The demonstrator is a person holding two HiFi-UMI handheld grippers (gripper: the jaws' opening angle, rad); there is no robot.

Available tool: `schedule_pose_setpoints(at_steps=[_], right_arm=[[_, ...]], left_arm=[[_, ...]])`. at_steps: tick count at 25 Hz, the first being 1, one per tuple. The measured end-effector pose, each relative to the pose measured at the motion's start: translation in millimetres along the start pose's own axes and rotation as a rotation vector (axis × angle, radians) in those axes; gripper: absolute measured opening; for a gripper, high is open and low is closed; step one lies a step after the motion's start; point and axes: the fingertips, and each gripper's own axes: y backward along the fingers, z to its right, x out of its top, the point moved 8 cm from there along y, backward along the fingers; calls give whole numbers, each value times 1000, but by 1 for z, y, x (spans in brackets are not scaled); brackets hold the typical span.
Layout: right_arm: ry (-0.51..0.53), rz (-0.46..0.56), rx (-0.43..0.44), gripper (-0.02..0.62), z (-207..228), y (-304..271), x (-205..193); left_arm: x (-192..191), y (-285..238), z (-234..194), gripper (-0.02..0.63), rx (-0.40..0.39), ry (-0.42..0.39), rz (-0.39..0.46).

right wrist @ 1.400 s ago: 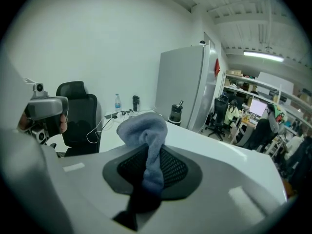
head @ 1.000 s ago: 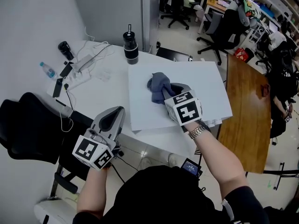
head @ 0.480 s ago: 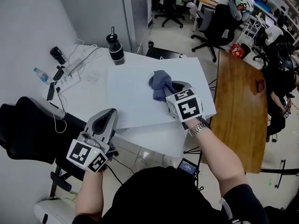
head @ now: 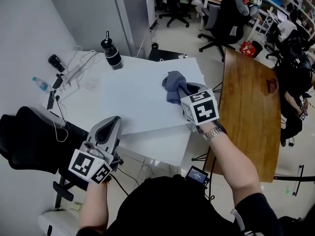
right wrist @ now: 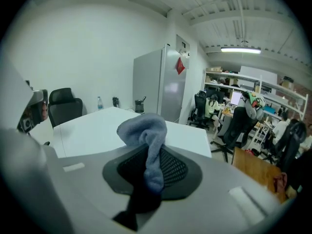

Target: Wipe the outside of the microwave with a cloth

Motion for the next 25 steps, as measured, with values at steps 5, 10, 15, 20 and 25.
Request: schedule_pose_setpoints(at_steps=[5, 10, 15, 20, 25], right_arm=[[-22, 7, -17, 72, 27, 13, -10], [-38, 17, -33, 72, 45, 22, -17], [-69, 35, -52, 72, 66, 31, -26], [-94, 62, -59, 72, 79, 35, -33], [-122, 83, -61, 71, 92, 38, -38]], left_arm=[[2, -14, 19, 5, -13, -12, -5], [4, -22, 30, 5, -23, -22, -10], [4, -28, 40, 5, -24, -28, -22], [2, -29, 46, 5, -20, -37, -38], [3, -30, 52, 5, -12, -46, -48]])
